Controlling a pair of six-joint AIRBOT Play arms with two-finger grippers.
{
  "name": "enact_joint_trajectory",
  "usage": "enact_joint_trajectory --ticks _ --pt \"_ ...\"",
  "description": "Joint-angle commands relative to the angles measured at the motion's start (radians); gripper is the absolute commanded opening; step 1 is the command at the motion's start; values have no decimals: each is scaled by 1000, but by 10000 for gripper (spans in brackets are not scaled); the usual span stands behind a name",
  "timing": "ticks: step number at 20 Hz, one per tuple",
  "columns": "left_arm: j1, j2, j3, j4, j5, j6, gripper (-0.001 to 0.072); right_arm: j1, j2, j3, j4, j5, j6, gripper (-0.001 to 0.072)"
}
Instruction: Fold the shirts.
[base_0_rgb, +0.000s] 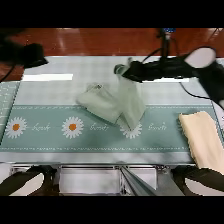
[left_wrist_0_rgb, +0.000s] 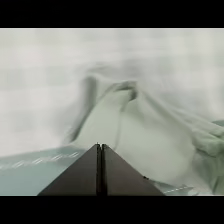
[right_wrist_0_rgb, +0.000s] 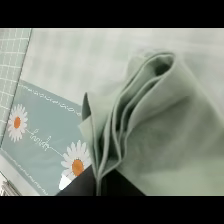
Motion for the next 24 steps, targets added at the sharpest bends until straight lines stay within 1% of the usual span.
enact_joint_trajectory --ticks 1,4,6,7,8,9,11,12,14,15,16,17,18,19,20,21,22,23,24 --pt "67 312 -315 33 86 -31 17 110 -269 164 10 -61 22 27" --pt "54 483 -595 -105 159 -30 17 159 -433 264 69 -71 22 27" --pt "49 529 -743 -185 212 -29 16 187 -509 315 92 -82 24 27" --pt "49 530 -798 -212 233 -29 16 200 -544 341 99 -83 24 39" --pt "44 525 -847 -230 265 -29 17 212 -571 357 124 -83 24 198" --pt "36 519 -886 -230 306 -29 17 221 -585 360 150 -83 16 420" --pt "23 496 -940 -233 389 -29 17 216 -581 360 153 -44 1 414" --pt "20 479 -946 -232 413 -29 16 188 -563 360 153 10 1 414" --pt "19 455 -945 -233 431 -29 17 84 -491 359 119 216 -1 413" --pt "19 452 -945 -233 429 -29 16 30 -441 359 70 330 -26 413" --pt "19 453 -945 -234 426 -29 16 -26 -376 357 -12 443 -40 413" --pt "19 453 -945 -233 422 -29 16 -71 -302 339 -113 494 -26 413" --pt "19 453 -945 -234 420 -29 16 -111 -214 296 -224 502 -2 413" --pt "19 453 -945 -234 421 -29 16 -147 -108 219 -348 472 43 413" --pt "19 453 -945 -233 421 -28 16 -176 6 105 -457 394 107 413" --pt "19 453 -945 -234 420 -28 16 -195 113 -29 -543 289 194 413" --pt "19 453 -945 -234 420 -28 16 -208 225 -193 -607 158 302 413" --pt "19 453 -945 -234 420 -28 16 -212 315 -349 -631 37 395 413" --pt "19 453 -945 -235 421 -29 16 -211 383 -495 -613 -79 462 412"
